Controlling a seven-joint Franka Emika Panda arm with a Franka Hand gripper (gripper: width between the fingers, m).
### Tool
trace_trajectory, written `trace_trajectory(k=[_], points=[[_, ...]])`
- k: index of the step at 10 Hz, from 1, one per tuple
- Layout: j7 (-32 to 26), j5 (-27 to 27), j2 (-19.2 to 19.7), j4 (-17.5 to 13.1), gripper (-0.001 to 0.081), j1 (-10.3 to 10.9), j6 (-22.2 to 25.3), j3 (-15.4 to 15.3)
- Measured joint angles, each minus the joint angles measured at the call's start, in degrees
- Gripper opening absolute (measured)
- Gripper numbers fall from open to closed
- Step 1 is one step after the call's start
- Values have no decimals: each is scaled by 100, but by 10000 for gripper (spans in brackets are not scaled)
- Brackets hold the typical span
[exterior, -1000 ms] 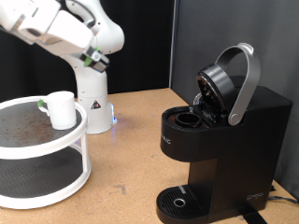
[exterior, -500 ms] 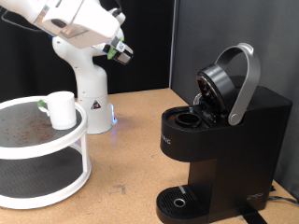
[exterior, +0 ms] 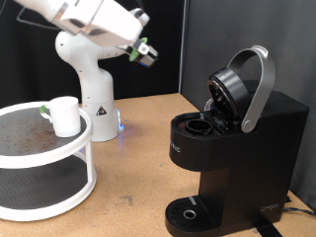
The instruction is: Make a cup of coffee with the keurig machine
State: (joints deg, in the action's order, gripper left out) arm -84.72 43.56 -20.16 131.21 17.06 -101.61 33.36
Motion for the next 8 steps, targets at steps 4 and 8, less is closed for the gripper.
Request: trace_trajectory(k=[4, 8], points=[[1291, -30, -57, 73, 469, 4, -1032, -839], [1605, -49, -27, 73, 469, 5, -1245, -1053]])
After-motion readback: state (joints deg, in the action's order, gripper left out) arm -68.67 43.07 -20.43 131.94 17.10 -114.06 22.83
